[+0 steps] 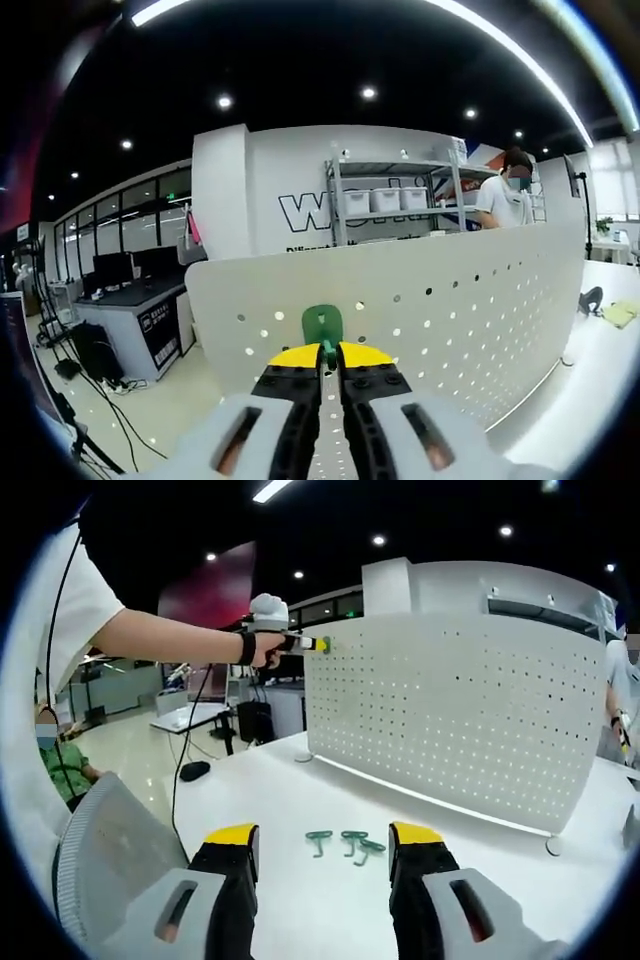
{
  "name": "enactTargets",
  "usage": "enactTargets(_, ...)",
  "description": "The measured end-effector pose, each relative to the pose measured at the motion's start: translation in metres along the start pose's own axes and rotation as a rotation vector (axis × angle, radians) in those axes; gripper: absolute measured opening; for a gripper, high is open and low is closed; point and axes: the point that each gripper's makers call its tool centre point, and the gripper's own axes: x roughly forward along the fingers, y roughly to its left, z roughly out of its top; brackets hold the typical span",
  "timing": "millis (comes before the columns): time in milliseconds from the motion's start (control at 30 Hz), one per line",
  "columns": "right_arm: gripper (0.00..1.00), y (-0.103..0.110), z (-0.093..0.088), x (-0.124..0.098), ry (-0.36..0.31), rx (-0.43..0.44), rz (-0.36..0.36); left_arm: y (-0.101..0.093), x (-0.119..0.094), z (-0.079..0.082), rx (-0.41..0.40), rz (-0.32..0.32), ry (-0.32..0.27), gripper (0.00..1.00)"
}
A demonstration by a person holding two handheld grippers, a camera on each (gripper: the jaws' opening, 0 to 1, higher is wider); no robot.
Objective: Insert the hook assembly into the mounting plate slot until the hook locks in place.
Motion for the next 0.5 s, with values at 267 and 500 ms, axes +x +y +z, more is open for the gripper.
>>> enactTargets(267, 0.53, 0.000, 0.003, -0.002, 0.001, -0.013, 0.006, -0.002, -0.009, 0.003, 0.005, -0.005, -0.004, 0.13)
enactTargets(500, 0.53, 0.004, 0.005, 0.002, 0.000, -0.017, 0.025, -0.003, -0.014, 0.004, 0.027, -0.021, -0.005, 0.15)
